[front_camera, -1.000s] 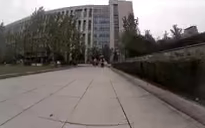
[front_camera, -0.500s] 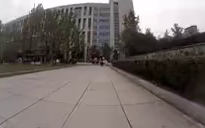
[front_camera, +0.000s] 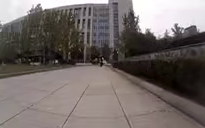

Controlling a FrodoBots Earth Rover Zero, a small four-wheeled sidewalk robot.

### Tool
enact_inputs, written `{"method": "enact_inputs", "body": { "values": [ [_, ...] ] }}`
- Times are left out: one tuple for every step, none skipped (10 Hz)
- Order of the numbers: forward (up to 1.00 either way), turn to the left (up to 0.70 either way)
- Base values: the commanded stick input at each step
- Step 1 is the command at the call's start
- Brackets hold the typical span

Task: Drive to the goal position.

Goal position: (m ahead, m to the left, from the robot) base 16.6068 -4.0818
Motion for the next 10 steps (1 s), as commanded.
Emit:
{"method": "enact_inputs", "body": {
  "values": [
    [0.7,0.06],
    [0.7,0.09],
    [0.7,0.08],
    [0.7,0.03],
    [0.7,0.0],
    [0.7,0.0],
    [0.7,0.0],
    [0.7,0.0],
    [0.7,0.0],
    [0.7,0.0]
  ]
}}
